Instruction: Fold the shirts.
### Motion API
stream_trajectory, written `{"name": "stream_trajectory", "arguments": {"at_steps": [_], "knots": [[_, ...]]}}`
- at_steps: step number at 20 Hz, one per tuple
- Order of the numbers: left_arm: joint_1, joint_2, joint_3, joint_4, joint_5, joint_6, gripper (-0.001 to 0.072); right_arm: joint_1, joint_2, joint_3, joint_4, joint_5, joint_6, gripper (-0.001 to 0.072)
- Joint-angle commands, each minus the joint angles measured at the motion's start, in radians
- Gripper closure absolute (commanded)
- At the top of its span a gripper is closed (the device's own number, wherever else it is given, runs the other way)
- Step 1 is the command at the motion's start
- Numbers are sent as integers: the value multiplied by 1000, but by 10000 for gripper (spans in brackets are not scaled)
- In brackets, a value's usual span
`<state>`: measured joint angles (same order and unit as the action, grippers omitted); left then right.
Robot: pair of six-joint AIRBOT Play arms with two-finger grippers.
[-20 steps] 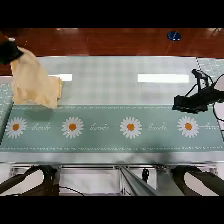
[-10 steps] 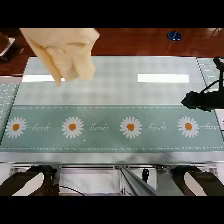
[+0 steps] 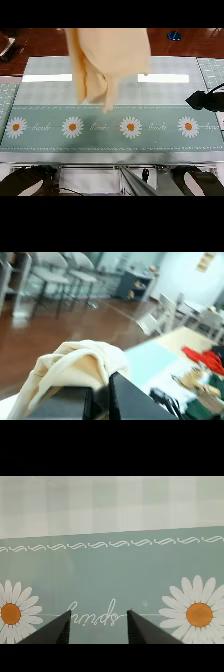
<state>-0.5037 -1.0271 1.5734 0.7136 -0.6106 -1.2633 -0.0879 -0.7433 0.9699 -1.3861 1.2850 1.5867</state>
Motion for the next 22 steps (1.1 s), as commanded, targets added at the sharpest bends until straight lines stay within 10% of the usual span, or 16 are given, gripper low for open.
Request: {"name": "stream_trajectory", "arguments": {"at_steps": [1, 12, 13, 14, 15, 22], "knots": [[-104, 66, -295, 0, 111, -24, 680, 0, 5, 0, 0, 0, -2, 305], [114, 159, -1153, 0, 40, -138, 678, 0, 5, -78, 2, -16, 18, 305], [132, 159, -1181, 0, 21, -154, 597, 0, 5, -113, 8, -29, 29, 305], [145, 159, -1186, 1, -19, -175, 259, 0, 4, -148, 26, -51, 31, 305], [165, 160, -1173, 2, -78, -167, 199, 0, 4, -183, 46, -85, 31, 305], [601, 293, -974, 142, -461, -138, 199, -307, 5, -98, -300, -150, 93, 304]]}}
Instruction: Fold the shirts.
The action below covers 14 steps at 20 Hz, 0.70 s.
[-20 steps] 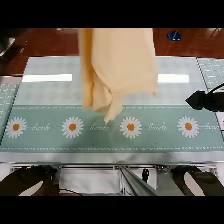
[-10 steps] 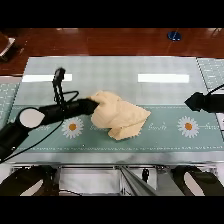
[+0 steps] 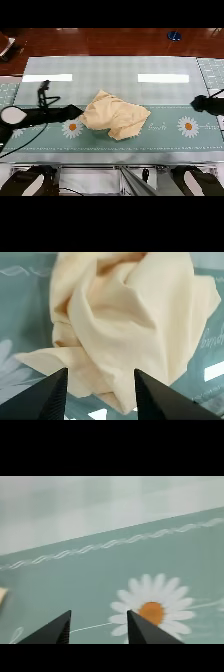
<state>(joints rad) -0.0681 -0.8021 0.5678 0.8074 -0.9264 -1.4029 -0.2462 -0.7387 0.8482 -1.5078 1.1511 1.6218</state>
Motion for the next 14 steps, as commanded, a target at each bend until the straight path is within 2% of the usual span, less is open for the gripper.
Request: {"name": "stream_trajectory", "arguments": {"at_steps": [1, 3, 5, 7, 9, 12, 14], "knots": [[190, 90, -8, 3, -170, 3, 200, -218, 0, -1, -169, -18, 109, 304], [161, 73, -123, -142, -255, 67, 200, -261, 0, -104, -10, -55, 80, 304], [55, 26, -227, -227, -245, 142, 200, -226, 0, -224, 160, -85, 17, 304], [-72, -36, -254, -233, -138, 176, 200, -179, 0, -310, 255, -95, -21, 304], [-182, -92, -248, -311, 33, 243, 200, -123, 0, -351, 261, -92, -23, 304], [-256, -182, -213, -420, 253, 295, 201, -50, 0, -362, 256, -63, -23, 304], [-263, -241, -164, -419, 296, 296, 200, -10, 0, -362, 255, -55, -21, 304]]}}
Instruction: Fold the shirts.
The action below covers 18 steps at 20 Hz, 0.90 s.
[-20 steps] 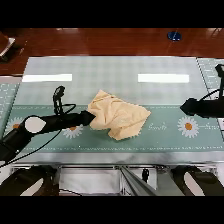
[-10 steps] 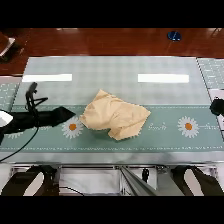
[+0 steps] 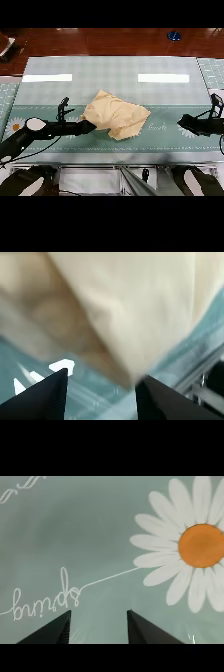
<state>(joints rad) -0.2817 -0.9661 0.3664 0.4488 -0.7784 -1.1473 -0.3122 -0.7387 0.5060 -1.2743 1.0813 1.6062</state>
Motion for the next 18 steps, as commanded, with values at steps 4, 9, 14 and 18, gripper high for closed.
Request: {"name": "stream_trajectory", "arguments": {"at_steps": [4, 9, 14, 18], "knots": [[-87, -216, 169, -61, 137, 55, 200, 130, -2, -20, 16, -3, 34, 304], [-135, -354, 342, -61, -56, 123, 679, 269, -132, -20, 68, 49, 48, 304], [-89, -342, 422, -61, -143, 125, 679, 465, -288, -20, 234, -34, 38, 304], [-87, -342, 434, -61, -151, 125, 679, 509, -412, -17, 373, -122, -15, 304]]}}
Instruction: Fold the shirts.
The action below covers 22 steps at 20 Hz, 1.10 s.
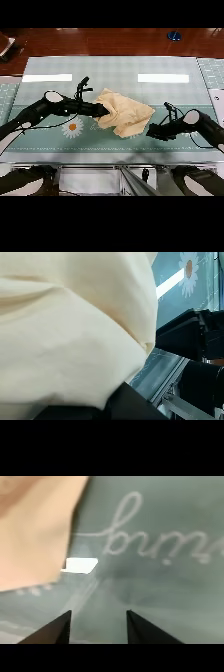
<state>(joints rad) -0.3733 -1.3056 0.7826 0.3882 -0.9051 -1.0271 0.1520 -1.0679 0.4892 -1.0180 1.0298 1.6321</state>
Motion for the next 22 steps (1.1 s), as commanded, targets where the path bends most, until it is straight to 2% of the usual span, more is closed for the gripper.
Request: {"name": "stream_trajectory", "arguments": {"at_steps": [1, 5, 7, 9, 10, 12, 14, 16, 19, 22], "knots": [[5, -2, 18, -1, -31, 5, 679, 44, -102, 0, 162, -98, -60, 304], [5, -3, 18, -1, -32, 5, 679, 44, -165, 2, 315, -168, -129, 305], [5, -3, 18, -8, -31, 5, 679, 44, -191, 28, 335, -170, -146, 310], [5, -3, 18, -17, -31, 5, 679, 44, -209, 74, 335, -173, -149, 349], [5, -3, 18, -23, -31, 5, 679, 44, -217, 98, 336, -174, -154, 401], [5, -3, 18, -24, -26, 5, 679, 44, -235, 145, 345, -154, -230, 698], [11, -2, 26, -23, -29, 5, 679, 44, -235, 204, 341, -50, -295, 695], [34, 16, 64, -27, -31, 5, 679, 43, -214, 296, 257, 40, -294, 695], [122, 73, 193, -87, -28, 5, 679, 23, -126, 517, 61, 101, -207, 695], [235, 132, 380, -158, -7, 3, 679, -44, -42, 838, -80, 135, -150, 695]]}}
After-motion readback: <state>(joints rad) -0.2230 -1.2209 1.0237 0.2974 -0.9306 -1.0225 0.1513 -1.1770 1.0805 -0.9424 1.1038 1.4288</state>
